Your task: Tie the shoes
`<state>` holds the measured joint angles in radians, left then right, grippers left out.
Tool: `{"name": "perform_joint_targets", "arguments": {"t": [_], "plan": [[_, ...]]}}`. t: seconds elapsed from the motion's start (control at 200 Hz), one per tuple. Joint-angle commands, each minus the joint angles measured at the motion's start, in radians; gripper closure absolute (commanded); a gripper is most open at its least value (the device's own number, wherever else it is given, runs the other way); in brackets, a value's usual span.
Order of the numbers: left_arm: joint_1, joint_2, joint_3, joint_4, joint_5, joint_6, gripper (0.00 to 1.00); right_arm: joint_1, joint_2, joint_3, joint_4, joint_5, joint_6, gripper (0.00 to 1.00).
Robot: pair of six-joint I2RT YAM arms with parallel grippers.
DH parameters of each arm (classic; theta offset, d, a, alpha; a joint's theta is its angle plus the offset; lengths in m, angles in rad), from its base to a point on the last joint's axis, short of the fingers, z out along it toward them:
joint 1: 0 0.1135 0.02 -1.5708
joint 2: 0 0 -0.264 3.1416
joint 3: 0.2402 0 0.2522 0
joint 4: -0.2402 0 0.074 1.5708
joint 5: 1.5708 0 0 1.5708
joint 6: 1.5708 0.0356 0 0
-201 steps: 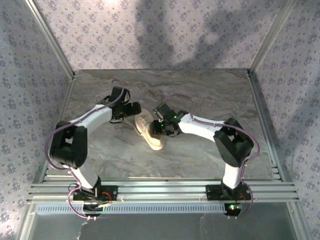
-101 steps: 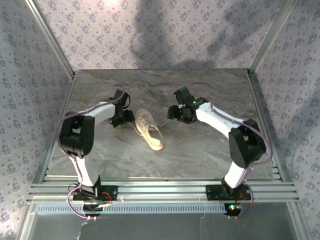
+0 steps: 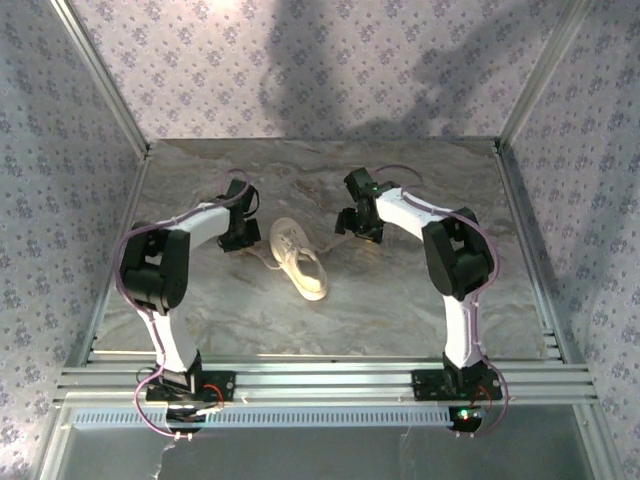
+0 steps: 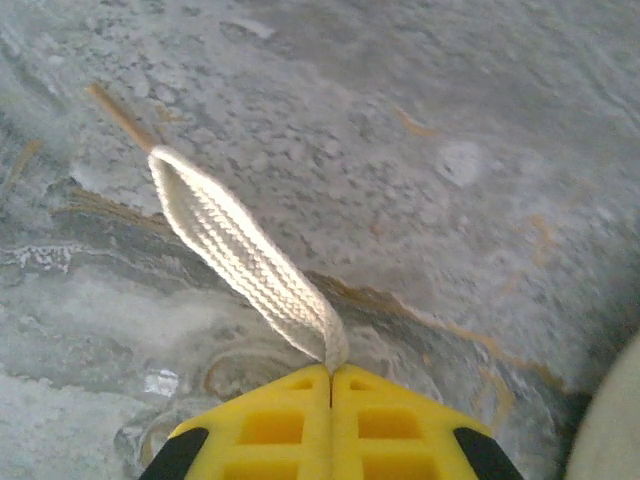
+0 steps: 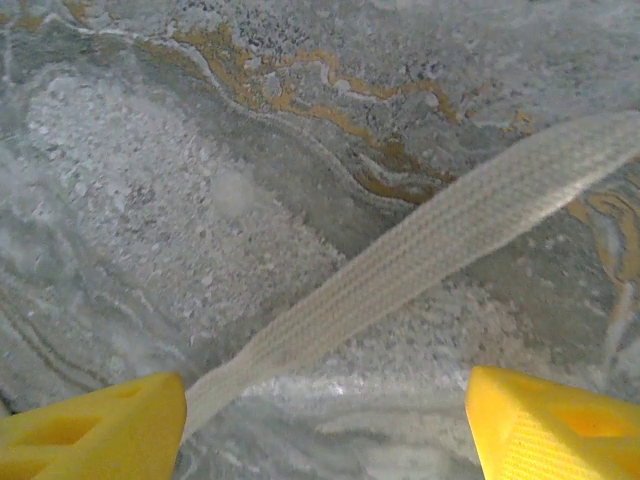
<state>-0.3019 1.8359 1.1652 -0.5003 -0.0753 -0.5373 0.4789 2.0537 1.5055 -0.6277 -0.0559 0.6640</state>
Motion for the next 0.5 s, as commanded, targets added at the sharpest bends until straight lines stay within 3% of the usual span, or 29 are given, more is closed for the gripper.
{"name": "perform_joint_targets", "arguments": {"t": [0.0,0.155,0.215,0.35,0.45,0.495], "plan": [[-0.003,-0.13,-0.031,0.062,0.035,0.116,1.0,-0.011,0.053,0.053,-0.053,0.016,-0.016,0.26],[-0.037,-0.297,-0.029,0.096,0.097,0.257,1.0,-0.038,0.122,0.099,-0.078,0.019,-0.027,0.38],[-0.066,-0.34,-0.007,0.11,0.134,0.314,1.0,-0.048,0.144,0.107,-0.077,-0.001,-0.06,0.49],[-0.177,-0.395,0.038,0.176,0.213,0.426,1.0,-0.068,0.143,0.074,-0.01,-0.072,-0.123,0.86],[-0.292,-0.402,0.039,0.27,0.259,0.514,1.0,-0.093,0.113,0.044,0.05,-0.115,-0.158,1.0],[-0.348,-0.39,0.038,0.307,0.267,0.555,1.0,-0.106,0.09,0.024,0.094,-0.15,-0.178,1.0]]}}
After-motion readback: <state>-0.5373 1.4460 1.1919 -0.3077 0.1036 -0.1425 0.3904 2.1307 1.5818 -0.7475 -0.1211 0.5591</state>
